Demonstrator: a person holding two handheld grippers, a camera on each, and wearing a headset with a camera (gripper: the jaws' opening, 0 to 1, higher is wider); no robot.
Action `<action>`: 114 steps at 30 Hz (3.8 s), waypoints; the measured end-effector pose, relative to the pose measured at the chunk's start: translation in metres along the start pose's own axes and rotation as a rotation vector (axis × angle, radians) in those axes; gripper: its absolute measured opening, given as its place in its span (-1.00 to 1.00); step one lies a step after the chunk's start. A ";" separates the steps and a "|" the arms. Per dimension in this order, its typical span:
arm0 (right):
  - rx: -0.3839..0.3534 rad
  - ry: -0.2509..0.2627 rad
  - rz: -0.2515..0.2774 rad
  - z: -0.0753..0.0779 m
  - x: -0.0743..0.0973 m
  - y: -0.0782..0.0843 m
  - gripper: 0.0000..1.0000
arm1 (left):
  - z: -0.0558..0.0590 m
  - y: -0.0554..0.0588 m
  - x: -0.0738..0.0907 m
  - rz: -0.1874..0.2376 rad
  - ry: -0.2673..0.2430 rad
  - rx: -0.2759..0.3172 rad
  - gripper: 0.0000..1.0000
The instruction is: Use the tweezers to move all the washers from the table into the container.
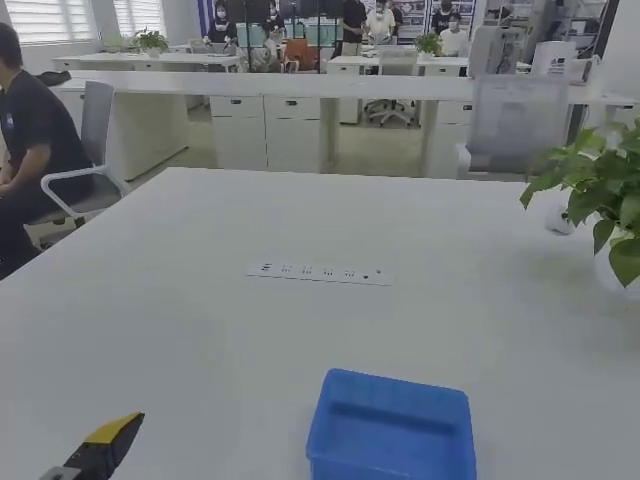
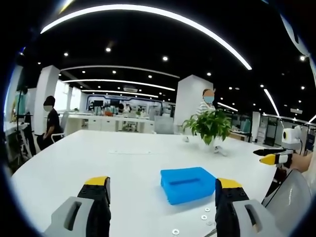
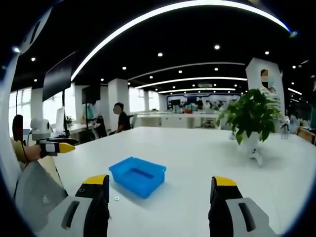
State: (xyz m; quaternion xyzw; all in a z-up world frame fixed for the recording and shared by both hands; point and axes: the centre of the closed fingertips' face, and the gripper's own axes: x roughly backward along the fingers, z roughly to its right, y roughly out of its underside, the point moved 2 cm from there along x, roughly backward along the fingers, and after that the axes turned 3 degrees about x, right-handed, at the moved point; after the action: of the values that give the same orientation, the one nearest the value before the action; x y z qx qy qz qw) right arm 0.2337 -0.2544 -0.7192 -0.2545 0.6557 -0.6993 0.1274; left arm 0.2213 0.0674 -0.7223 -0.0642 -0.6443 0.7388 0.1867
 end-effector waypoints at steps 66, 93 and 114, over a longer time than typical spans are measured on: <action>0.262 -0.498 -0.404 -0.103 -0.023 0.056 -0.34 | 0.075 0.145 -0.009 -0.813 0.825 -0.760 -1.00; 0.446 -0.790 -0.527 -0.152 -0.046 0.096 -0.61 | 0.136 0.068 -0.003 -0.605 0.914 -0.761 -1.00; 0.449 -0.868 -0.497 -0.170 -0.070 0.092 -0.85 | 0.128 0.046 -0.006 -0.608 0.944 -0.771 -1.00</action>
State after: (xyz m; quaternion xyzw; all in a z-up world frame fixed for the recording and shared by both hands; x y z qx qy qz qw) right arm 0.1890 -0.0831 -0.8250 -0.6333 0.2976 -0.6620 0.2686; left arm 0.1750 -0.0586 -0.7476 -0.2577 -0.7004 0.2639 0.6110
